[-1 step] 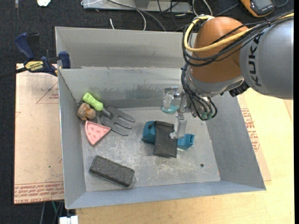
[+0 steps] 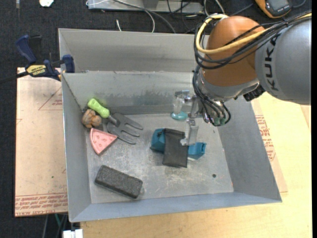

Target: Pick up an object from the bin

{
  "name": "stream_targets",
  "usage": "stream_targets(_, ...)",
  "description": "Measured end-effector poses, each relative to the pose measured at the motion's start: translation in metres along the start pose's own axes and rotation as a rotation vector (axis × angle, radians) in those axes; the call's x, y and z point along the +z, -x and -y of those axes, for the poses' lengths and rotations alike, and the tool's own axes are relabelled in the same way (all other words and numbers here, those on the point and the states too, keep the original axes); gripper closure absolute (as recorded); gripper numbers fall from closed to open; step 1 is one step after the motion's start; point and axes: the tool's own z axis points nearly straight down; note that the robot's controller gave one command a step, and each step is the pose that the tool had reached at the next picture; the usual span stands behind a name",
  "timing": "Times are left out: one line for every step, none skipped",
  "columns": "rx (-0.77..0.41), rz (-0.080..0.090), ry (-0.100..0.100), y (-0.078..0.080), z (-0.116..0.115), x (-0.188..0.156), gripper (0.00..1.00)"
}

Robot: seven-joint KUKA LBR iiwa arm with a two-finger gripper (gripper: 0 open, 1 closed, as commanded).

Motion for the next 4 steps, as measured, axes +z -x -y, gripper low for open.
stream_targets(-0.064, 0.003, 0.000, -0.013, 0.034, 0.077, 0.00)
stream_targets(-0.116, 0.010, 0.002, -0.025, 0.044, 0.091, 0.00)
stream_targets(-0.294, 0.017, -0.002, -0.011, 0.039, 0.123, 0.00)
stream_targets(-0.628, 0.042, -0.006, -0.015, 0.043, 0.135, 1.00)
